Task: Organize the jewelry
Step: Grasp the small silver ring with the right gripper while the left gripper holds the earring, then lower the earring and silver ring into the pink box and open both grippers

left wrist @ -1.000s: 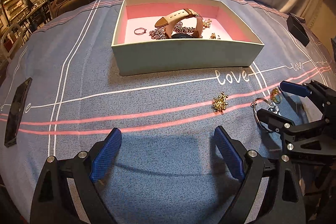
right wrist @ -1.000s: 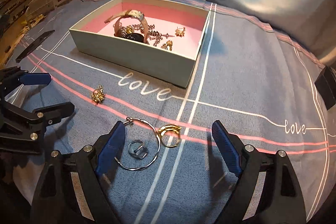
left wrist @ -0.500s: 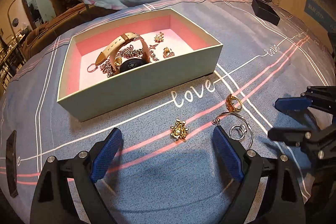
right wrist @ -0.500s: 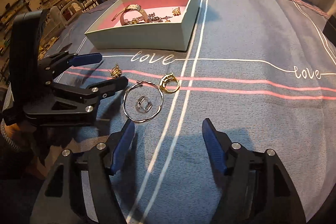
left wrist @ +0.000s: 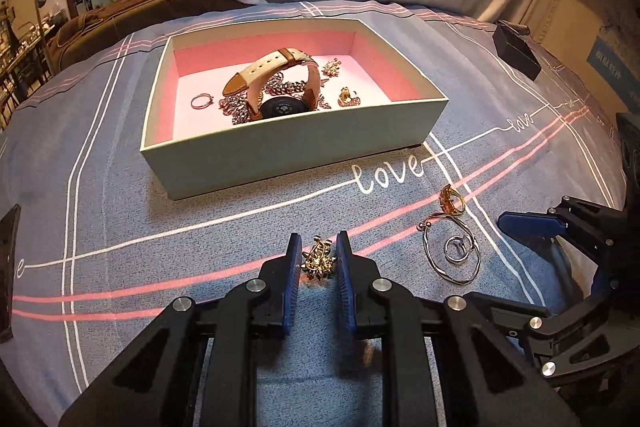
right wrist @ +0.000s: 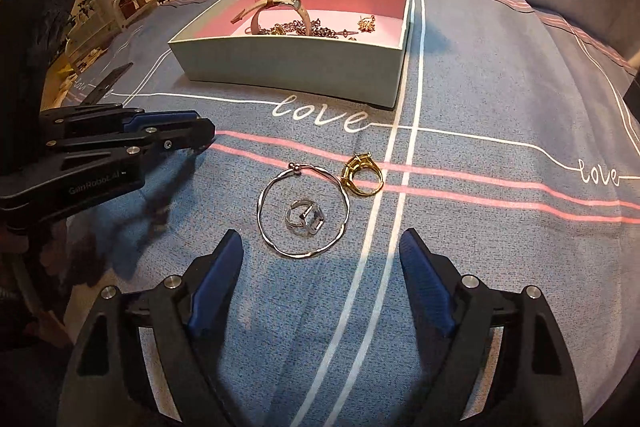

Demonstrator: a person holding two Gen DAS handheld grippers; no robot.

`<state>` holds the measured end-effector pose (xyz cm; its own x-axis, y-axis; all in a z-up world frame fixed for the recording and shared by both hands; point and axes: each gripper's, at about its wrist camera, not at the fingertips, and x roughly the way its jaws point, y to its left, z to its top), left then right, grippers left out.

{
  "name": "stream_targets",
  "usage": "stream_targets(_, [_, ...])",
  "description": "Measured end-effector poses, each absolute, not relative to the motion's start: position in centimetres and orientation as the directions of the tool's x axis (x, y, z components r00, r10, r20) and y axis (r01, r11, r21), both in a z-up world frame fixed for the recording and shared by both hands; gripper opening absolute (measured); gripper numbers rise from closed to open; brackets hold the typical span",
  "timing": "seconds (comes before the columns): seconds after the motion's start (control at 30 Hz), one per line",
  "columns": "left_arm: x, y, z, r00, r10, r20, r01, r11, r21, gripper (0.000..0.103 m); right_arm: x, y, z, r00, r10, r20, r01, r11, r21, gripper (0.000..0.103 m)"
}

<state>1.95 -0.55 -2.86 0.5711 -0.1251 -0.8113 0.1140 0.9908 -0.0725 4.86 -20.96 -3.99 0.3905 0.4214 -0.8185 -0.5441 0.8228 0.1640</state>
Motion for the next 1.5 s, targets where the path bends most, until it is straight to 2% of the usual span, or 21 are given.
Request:
stream_targets(0.07, [1.7,0.0,-2.7,0.569,-0.112,-0.814,0.091,0.993,-0.074,0.018,5.1,-21.1,-3.6,0.380,0.462,-0.802,-0.538,0.815,0.215,0.051])
stream_targets(0.13, [1.4,0.3,-2.6,0.569,-0.108,-0.815,0.082,0.994,-0.075,0.018,5.3,-21.1,-3.5,0.376,0.460,-0.805,-0.536,0.816,0.216,0.051])
stream_targets(0.2, [1.1,0.4,-2.6,0.566,-0.111,-0.817,0.081,0.994,-0.079,0.018,5.4,-21.0,-3.6,0.368,0.464,-0.806,-0.538,0.813,0.222,0.034])
stream_targets(0.33, [1.0,0.2,-2.8,0.561,-0.122,-0.819,0.089,0.992,-0.087,0.018,5.9,-20.6,-4.0,0.358,0.462,-0.811,-0.544,0.810,0.221,0.032])
stream_targets(0.37, [1.0,0.2,-2.9,0.559,-0.123,-0.820,0.089,0.992,-0.088,0.018,6.0,-20.5,-4.2,0.348,0.462,-0.816,-0.547,0.807,0.224,0.024])
stream_targets(0.4, [1.0,0.0,-2.9,0.558,-0.129,-0.820,0.094,0.991,-0.093,0.018,6.1,-20.5,-4.2,0.341,0.466,-0.816,-0.544,0.806,0.233,0.022])
stream_targets(0.73, [0.8,0.0,-2.2,0.556,-0.133,-0.821,0.074,0.991,-0.111,0.018,6.0,-19.7,-1.3,0.365,0.472,-0.803,-0.585,0.787,0.196,0.022])
stream_targets(1.03, [1.3,0.5,-1.5,0.542,-0.107,-0.834,0.026,0.994,-0.110,0.018,7.6,-17.9,-0.9,0.349,0.456,-0.819,-0.601,0.779,0.177,0.022])
stream_targets(1.23, [3.6,0.7,2.5,0.592,-0.063,-0.803,0.006,0.997,-0.073,0.018,10.6,-16.6,4.1,0.434,0.456,-0.777,-0.605,0.787,0.124,0.022])
stream_targets(1.5, [8.5,1.4,7.2,0.653,-0.019,-0.757,-0.034,0.998,-0.055,0.018,14.7,-15.5,7.3,0.486,0.434,-0.759,-0.571,0.815,0.100,0.022])
